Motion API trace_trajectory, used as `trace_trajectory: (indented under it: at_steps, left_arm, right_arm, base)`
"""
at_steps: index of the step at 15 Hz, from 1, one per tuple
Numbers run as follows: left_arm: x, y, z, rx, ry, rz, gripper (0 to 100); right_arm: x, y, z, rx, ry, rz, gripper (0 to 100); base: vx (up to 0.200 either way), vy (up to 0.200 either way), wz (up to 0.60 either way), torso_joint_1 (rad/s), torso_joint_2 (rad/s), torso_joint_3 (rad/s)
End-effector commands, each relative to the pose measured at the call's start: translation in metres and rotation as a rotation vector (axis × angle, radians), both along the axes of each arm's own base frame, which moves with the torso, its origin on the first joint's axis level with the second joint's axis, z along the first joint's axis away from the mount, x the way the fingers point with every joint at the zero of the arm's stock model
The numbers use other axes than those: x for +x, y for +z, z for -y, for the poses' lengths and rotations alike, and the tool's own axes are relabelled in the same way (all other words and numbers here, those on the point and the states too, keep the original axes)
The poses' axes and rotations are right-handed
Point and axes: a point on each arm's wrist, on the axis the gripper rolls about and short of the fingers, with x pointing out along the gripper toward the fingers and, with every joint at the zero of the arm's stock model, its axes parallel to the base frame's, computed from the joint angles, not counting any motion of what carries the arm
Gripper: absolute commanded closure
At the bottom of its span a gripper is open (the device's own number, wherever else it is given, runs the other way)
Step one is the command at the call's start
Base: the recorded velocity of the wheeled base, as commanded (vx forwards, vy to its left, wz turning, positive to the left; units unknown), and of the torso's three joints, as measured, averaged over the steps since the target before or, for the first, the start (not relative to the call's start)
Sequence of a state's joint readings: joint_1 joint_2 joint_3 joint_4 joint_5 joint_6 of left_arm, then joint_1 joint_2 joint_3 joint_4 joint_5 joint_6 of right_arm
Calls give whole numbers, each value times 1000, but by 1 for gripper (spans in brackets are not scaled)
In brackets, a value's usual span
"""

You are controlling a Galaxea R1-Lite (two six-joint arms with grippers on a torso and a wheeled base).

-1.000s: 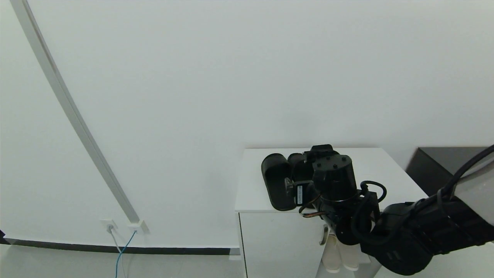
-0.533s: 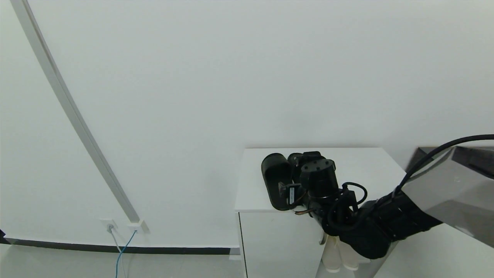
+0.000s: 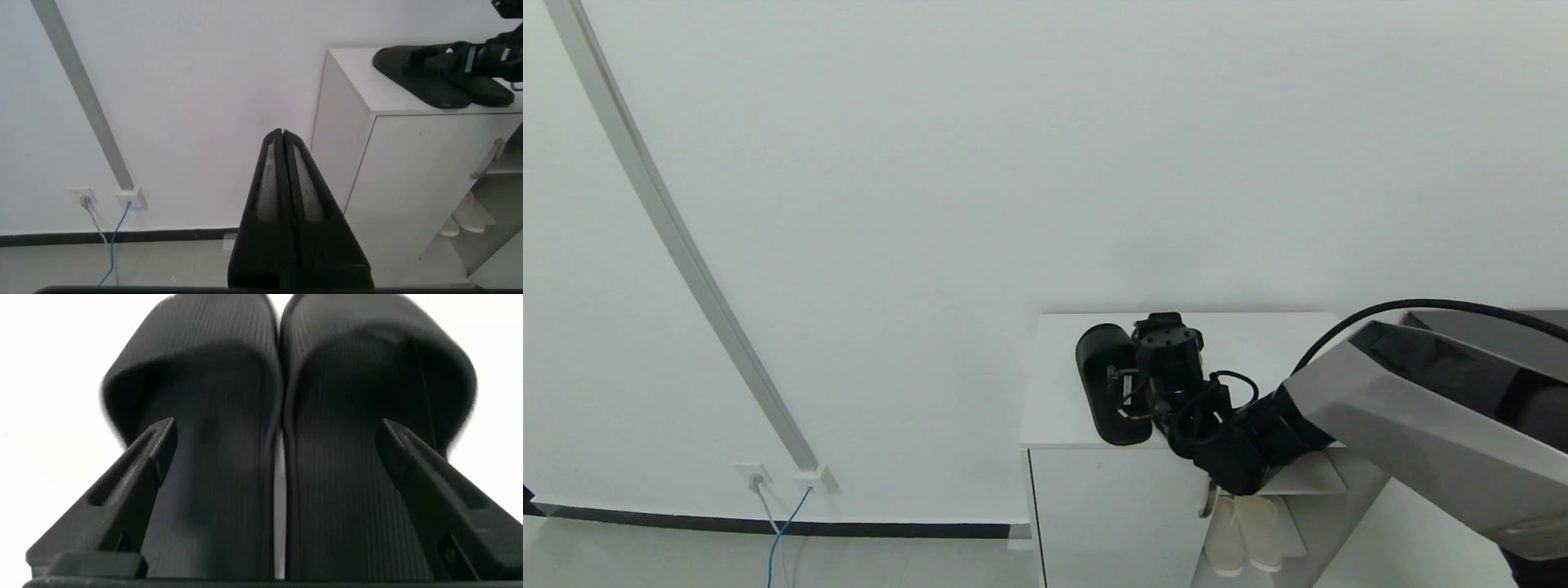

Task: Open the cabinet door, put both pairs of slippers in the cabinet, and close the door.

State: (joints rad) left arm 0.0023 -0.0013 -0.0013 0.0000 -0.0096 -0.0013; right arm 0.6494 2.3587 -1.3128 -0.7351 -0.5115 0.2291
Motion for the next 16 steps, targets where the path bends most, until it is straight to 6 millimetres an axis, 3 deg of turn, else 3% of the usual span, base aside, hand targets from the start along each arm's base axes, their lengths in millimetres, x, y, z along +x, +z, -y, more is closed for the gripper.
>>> trace_trajectory:
  at_steps: [1,4,9,10,16]
  left_arm:
    - [0,0,0,0,1,-3,100]
    - [0,0,0,0,1,-1,100]
    - [0,0,0,0,1,-1,100]
    - [0,0,0,-2,1,-1,100]
    - [0,0,0,0,1,-1,100]
  right_arm:
    - [21,-20,1,-23,-22,-2,0]
    - [37,-26,3,-30,-38,17,0]
    - [44,-27,4,-22,-46,28,0]
    - [44,-27,4,-22,-46,28,100]
    - [44,-25,4,-21,-48,30,100]
  base:
    - [0,0,0,0,0,0]
    - [0,0,0,0,0,0]
    - [0,0,0,0,0,0]
    - [0,0,0,0,0,0]
    - [0,0,0,0,0,0]
